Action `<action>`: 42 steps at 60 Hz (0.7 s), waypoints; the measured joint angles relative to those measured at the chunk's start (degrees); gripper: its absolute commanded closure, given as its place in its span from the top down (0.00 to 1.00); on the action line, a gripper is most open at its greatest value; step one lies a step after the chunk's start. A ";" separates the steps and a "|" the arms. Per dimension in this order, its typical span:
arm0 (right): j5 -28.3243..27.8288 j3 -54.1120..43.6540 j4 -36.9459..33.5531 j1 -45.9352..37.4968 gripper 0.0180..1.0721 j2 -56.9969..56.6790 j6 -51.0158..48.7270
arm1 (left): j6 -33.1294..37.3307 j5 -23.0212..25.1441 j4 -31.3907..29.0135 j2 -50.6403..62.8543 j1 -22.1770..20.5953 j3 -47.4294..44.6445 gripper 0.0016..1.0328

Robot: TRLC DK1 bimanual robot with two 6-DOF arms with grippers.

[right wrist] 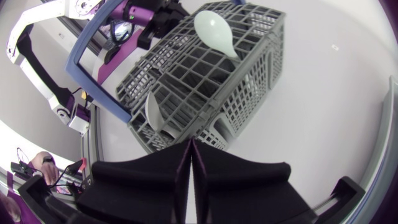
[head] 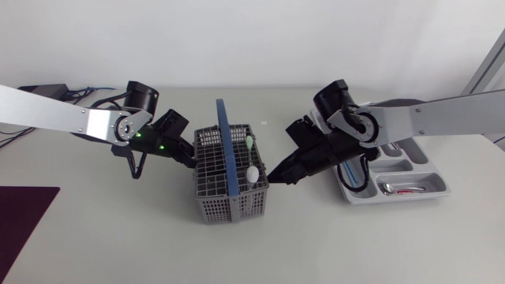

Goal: Unload the cutlery basket into the drawer organizer.

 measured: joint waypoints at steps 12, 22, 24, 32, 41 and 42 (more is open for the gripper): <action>0.46 -1.44 0.17 4.50 0.05 -1.40 1.38 | -0.57 0.20 -1.20 2.38 -1.81 4.68 0.15; 1.60 -1.57 0.48 2.51 0.05 -3.13 1.55 | -0.02 0.68 -5.55 1.66 -0.81 5.31 0.15; 2.03 -1.57 0.98 1.44 0.05 -3.39 1.55 | 0.24 0.66 -6.71 0.61 0.00 4.85 0.15; 4.50 -0.77 2.97 -3.17 0.05 -3.72 1.77 | 3.72 0.59 -11.06 -7.87 3.87 1.03 0.15; 5.49 3.50 4.35 -5.42 0.05 -1.79 2.62 | 7.63 0.61 -17.03 -20.09 4.26 -4.07 0.15; 5.51 3.91 4.48 -5.55 0.05 -1.27 2.69 | 7.82 0.61 -17.62 -21.03 4.09 -4.57 0.15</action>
